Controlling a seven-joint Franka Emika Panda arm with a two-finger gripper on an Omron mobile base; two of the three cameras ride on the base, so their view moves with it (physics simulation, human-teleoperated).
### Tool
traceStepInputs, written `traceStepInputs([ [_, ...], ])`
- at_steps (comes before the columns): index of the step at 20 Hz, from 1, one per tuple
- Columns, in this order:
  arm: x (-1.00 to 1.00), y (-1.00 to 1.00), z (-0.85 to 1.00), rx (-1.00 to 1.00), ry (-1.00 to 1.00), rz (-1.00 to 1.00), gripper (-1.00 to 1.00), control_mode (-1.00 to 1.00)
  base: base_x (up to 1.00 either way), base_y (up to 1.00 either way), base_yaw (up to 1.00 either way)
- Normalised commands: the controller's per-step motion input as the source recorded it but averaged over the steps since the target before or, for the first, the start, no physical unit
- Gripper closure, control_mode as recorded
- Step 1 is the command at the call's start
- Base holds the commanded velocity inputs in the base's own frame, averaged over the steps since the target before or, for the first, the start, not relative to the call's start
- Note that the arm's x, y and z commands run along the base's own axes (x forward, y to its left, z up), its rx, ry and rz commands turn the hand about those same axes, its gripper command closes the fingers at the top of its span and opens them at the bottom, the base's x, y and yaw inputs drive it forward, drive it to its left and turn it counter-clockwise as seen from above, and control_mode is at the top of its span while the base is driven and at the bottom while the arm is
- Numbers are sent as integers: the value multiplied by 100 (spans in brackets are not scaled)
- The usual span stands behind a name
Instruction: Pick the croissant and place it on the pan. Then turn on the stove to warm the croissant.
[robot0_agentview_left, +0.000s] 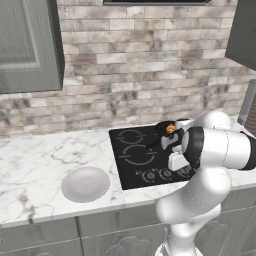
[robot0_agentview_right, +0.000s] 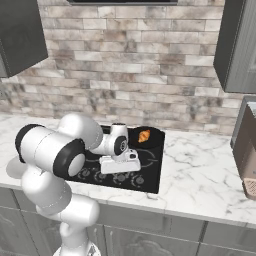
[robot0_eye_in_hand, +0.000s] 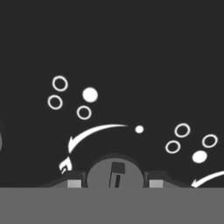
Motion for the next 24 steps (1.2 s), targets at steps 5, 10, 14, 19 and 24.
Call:
traceStepInputs([
  [5,-9,-16,-3,4,8,11,100,-100,0,0,0],
  [10,-5,-28,-7,9,9,12,100,-100,0,0,0],
  [14,-7,-25,-11,10,8,13,100,-100,0,0,0],
  [19,-2,-9,-15,8,5,17,100,-100,0,0,0],
  [24,0,-1,-10,6,2,23,100,-100,0,0,0],
])
